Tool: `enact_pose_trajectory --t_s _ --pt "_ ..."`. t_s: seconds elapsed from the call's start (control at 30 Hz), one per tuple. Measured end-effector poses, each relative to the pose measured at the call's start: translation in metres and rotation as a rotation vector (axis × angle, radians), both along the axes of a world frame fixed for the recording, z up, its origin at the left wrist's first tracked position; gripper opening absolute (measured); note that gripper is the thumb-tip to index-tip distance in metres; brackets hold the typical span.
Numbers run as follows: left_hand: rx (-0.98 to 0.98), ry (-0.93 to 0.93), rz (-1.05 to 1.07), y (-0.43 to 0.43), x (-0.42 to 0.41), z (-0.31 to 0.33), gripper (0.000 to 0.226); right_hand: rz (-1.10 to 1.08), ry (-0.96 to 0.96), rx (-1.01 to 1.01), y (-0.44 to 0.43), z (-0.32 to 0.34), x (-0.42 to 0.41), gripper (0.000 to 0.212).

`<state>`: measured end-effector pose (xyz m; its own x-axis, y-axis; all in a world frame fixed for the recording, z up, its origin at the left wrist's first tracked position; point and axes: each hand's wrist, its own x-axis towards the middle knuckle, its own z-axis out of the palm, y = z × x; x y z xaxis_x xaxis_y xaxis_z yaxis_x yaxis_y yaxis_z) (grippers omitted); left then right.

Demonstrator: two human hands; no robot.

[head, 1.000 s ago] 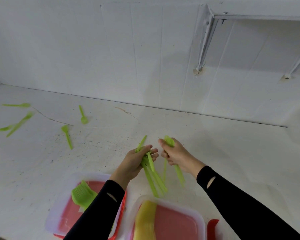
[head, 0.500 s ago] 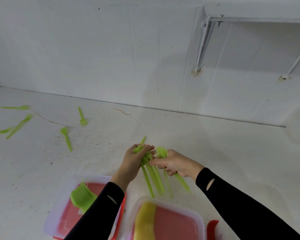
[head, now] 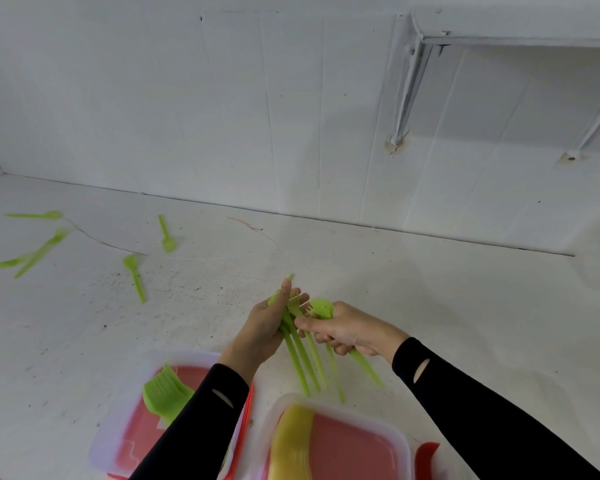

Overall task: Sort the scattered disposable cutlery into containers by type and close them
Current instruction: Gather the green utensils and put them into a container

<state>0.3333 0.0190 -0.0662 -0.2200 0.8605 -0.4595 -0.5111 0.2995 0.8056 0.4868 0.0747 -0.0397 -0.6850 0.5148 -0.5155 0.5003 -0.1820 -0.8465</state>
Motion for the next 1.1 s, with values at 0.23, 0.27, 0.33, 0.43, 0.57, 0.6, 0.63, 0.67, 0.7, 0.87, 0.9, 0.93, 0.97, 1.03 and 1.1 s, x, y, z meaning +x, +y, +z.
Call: enact_pose_trajectory --t_s 0.23,0.27,0.33,0.43,0.57,0.6,0.63,0.67,0.7,0.87,0.9,0.93,0.97,1.03,1.1 --pt "-0.017 0.068 0.015 0.0 0.0 -0.004 0.035 -0.042 0.019 -0.096 0.002 0.003 0.0 0.017" --pt "-0.016 0.055 0.09 0.002 -0.001 -0.006 0.032 -0.095 0.067 -0.138 0.004 0.004 -0.001 0.01" --pt "-0.023 0.098 0.188 0.005 -0.006 -0.009 0.037 -0.211 0.152 -0.26 0.009 0.004 -0.001 0.01" --pt "-0.004 0.168 0.106 0.004 -0.005 -0.009 0.043 -0.226 0.209 -0.348 0.011 0.001 0.0 0.016" --pt "0.101 0.162 -0.15 0.0 0.001 -0.005 0.068 -0.147 0.234 -0.283 0.01 -0.002 0.002 0.009" --pt "0.114 0.158 -0.17 0.0 0.002 -0.004 0.075 -0.121 0.223 -0.265 0.01 -0.002 0.002 0.007" --pt "0.119 0.156 -0.177 0.0 0.001 -0.005 0.081 -0.091 0.205 -0.247 0.01 -0.002 0.003 0.008" --pt "0.118 0.154 -0.182 0.001 0.0 -0.006 0.089 -0.068 0.189 -0.233 0.01 -0.002 0.005 0.01" --pt "0.117 0.139 -0.185 0.001 0.0 -0.006 0.097 -0.062 0.184 -0.22 0.009 -0.002 0.005 0.012" --pt "0.118 0.096 -0.211 -0.001 0.002 0.0 0.081 -0.183 0.234 -0.213 0.006 -0.002 0.0 0.014" --pt "0.115 0.092 -0.206 -0.001 0.002 0.001 0.076 -0.209 0.235 -0.214 0.007 -0.004 -0.001 0.014" --pt "0.122 0.097 -0.212 -0.001 0.002 0.0 0.074 -0.233 0.23 -0.21 0.007 -0.006 0.0 0.016" --pt "0.139 0.099 -0.227 -0.001 0.003 0.0 0.071 -0.256 0.224 -0.202 0.008 -0.008 0.0 0.015" --pt "0.148 0.104 -0.222 -0.002 0.006 -0.002 0.056 -0.282 0.214 -0.176 0.007 -0.009 -0.002 0.01" --pt "0.125 0.103 -0.15 -0.001 0.006 -0.006 0.036 -0.299 0.173 -0.154 0.008 -0.007 -0.004 0.003"
